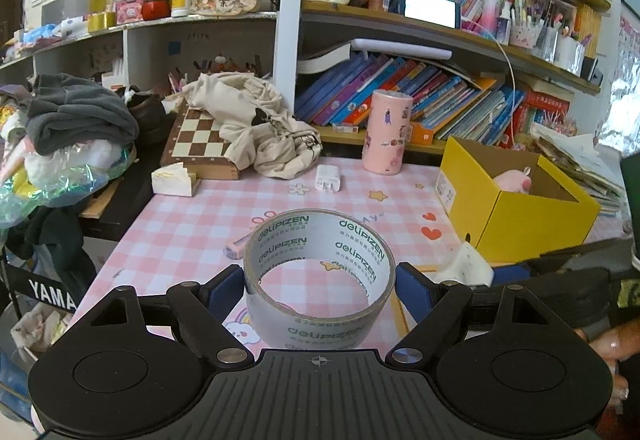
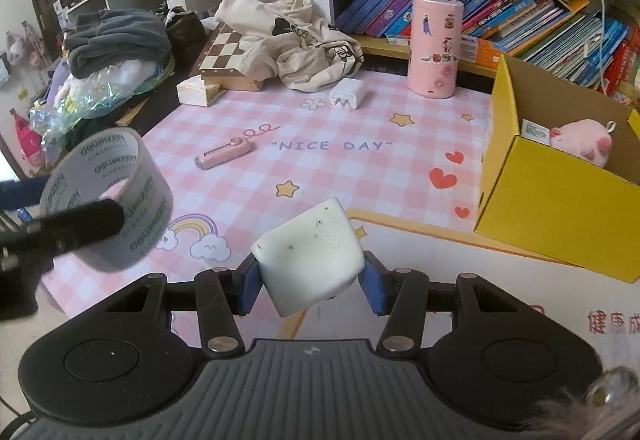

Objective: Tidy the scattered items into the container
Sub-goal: 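Lift the soap bar and tape roll and carry both toward the yellow box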

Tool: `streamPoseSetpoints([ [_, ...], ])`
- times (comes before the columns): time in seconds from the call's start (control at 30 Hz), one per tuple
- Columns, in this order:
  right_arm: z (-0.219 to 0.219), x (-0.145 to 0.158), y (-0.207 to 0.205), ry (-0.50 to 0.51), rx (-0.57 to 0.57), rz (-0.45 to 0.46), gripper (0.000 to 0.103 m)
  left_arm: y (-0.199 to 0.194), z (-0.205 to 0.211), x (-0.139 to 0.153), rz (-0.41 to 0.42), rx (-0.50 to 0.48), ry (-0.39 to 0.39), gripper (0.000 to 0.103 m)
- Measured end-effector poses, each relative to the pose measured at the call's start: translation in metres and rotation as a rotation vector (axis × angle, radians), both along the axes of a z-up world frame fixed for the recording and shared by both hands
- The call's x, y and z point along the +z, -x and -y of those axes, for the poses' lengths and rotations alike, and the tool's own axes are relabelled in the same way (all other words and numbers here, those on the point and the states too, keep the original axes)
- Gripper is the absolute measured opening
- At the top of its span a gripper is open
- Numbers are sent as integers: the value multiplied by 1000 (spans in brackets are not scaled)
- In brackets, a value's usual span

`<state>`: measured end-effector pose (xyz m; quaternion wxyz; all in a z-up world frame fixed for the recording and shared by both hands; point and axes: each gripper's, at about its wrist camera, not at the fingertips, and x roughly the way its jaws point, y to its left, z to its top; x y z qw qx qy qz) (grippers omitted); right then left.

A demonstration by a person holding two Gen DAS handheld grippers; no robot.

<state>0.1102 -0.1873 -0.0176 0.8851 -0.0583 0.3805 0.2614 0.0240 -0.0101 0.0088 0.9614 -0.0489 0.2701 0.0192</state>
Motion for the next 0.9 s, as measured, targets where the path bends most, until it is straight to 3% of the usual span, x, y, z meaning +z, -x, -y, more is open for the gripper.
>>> streamPoseSetpoints([
  [0.9,54,3,15,3,-158,14,49,-1,41,0,6,-147,4,83],
])
